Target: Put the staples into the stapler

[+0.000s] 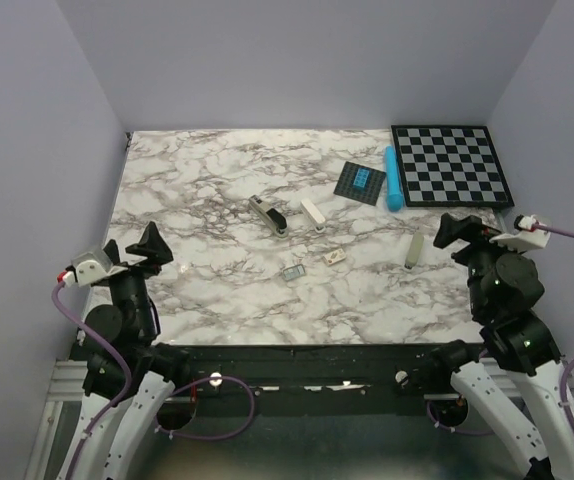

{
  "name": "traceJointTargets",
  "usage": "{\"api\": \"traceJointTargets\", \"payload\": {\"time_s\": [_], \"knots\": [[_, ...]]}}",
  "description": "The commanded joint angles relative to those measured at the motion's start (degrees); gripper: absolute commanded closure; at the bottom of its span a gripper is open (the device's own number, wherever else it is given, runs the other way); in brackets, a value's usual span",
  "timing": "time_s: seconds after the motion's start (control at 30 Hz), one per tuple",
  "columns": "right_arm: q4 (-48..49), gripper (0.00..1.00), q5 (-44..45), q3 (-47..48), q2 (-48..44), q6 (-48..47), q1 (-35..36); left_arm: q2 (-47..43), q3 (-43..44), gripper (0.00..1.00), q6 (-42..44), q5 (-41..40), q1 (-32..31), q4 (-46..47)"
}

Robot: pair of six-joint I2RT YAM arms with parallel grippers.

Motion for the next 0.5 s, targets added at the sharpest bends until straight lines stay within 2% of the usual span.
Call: {"api": "traceJointTargets", "payload": {"time_s": [0.0, 0.2, 0.47], "knots": [[1.76, 0.00, 1.60, -3.44, -5.71, -1.83, -0.09, -3.10, -1.23, 0.01, -0.33, -1.55, 0.45, 2.59], [2.20, 0.00, 1.68, -5.99, -10.37, -2.19, 0.00, -4.60, -1.93, 0.01, -0.25, -0.84, 0.71, 4.26], [2.20, 0.00, 1.16, -6.43, -9.93, -1.92, -0.09, -4.25, -2.02, 0.01, 0.11, -0.14, 2.38, 4.79]]}}
